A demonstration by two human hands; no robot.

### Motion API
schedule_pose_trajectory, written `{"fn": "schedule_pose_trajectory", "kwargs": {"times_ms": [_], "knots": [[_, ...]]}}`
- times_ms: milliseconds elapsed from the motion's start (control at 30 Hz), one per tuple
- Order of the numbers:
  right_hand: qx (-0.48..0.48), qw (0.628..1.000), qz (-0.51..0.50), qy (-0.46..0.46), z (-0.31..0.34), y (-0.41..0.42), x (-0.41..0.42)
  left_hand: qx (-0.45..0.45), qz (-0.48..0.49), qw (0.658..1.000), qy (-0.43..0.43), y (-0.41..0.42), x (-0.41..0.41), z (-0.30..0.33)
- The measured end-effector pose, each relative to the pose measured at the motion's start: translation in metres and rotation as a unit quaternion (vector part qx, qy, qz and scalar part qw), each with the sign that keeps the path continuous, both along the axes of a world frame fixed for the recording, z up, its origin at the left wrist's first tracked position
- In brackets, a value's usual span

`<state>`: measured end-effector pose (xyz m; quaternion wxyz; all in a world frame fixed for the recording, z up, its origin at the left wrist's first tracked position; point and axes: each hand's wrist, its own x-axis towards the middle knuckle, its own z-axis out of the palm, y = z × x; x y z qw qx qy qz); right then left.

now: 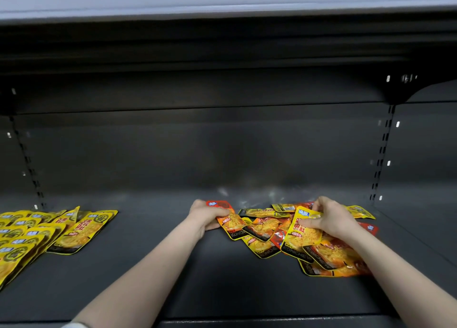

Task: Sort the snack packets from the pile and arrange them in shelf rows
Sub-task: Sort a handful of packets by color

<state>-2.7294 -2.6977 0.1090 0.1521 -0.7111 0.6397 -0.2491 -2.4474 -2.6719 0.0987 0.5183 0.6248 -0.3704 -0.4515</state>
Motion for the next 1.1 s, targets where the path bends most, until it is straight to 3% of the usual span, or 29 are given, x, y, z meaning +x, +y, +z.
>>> {"fn": "schedule_pose_trajectory", "kwargs": {"times_ms": [233, 567, 900, 1000, 1100], "knots": [[0.078, 0.988, 0.083, -0.106, 0.004, 0.001, -0.003, 0.017, -0.022, 0.998, 0.054, 0.002, -0.007, 0.005], [0.157, 0.979, 0.116, 0.054, 0.018, 0.009, 0.000, 0.006, -0.032, 0.998, 0.055, 0.005, 0.004, 0.002], [0.079, 0.981, 0.134, 0.111, 0.020, 0.007, 0.005, -0.017, -0.033, 0.996, 0.078, 0.012, 0.008, -0.002], [0.062, 0.984, 0.150, 0.077, 0.021, 0.008, 0.005, -0.020, -0.027, 0.997, 0.074, 0.013, 0.008, 0.000], [0.071, 0.980, 0.171, -0.067, 0.027, 0.008, 0.003, -0.025, -0.020, 0.997, 0.069, 0.015, 0.009, 0.005]]}}
